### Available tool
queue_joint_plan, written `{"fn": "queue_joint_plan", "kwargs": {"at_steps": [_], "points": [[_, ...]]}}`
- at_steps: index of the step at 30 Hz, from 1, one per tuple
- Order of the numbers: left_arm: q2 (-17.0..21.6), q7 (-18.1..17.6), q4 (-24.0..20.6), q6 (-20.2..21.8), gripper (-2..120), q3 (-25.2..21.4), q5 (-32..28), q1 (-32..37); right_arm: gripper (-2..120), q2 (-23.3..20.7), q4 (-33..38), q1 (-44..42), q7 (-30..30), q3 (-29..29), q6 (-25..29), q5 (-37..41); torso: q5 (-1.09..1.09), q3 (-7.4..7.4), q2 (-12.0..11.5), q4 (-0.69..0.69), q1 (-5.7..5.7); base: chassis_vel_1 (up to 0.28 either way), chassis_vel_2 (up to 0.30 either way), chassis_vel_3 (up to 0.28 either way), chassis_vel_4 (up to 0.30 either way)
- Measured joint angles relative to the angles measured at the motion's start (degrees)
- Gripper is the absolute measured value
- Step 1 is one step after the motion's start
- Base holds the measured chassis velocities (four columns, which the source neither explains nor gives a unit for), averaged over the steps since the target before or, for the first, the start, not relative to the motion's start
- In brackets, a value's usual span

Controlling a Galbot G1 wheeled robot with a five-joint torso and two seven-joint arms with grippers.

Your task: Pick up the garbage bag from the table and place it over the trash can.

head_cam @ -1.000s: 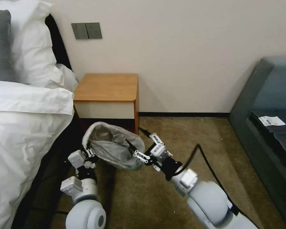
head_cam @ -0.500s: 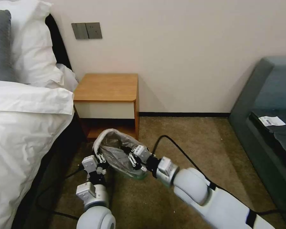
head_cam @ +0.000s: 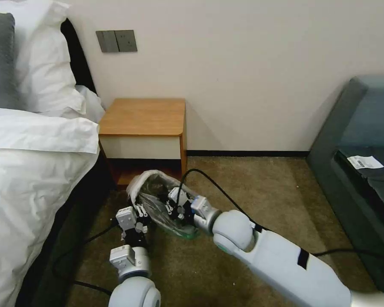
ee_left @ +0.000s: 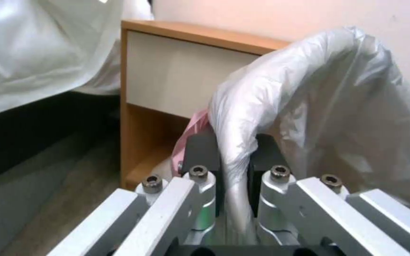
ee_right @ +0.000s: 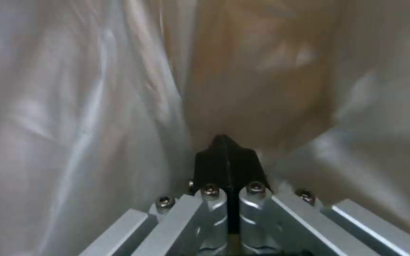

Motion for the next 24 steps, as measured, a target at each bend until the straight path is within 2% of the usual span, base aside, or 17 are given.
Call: {"fn": "queue_joint_plan", "kwargs": {"at_steps": [7,11,19,24], "points": [[-0.28,0.29,-1.36,-0.62,7,1.36,2.21,0.94,0,3.73,-10.15,7.54,1.87,-8.36,0.0,-0.34,0.0,0.0,0.0,0.0,0.01,0.0,0.0,0.0,0.0],[-0.48,0.29,-1.92,-0.94,7,1.75,2.87,1.43,0,4.91,-12.77,9.14,2.07,-9.75,0.24,-0.34,0.0,0.0,0.0,0.0,0.0,0.0,0.0,0.0,0.0],[-1.45,0.3,-3.81,-1.93,7,4.35,7.94,3.75,0,7.42,-19.89,12.5,2.72,-11.97,2.35,-0.7,0.0,0.0,0.0,-0.01,0.0,0.0,0.0,0.0,0.0],[-1.43,0.26,-2.58,-2.18,7,4.4,8.61,3.56,0,7.38,-19.69,12.4,3.05,-11.94,2.54,-0.62,0.0,0.0,0.0,0.0,0.0,0.0,0.0,0.0,0.0]]}}
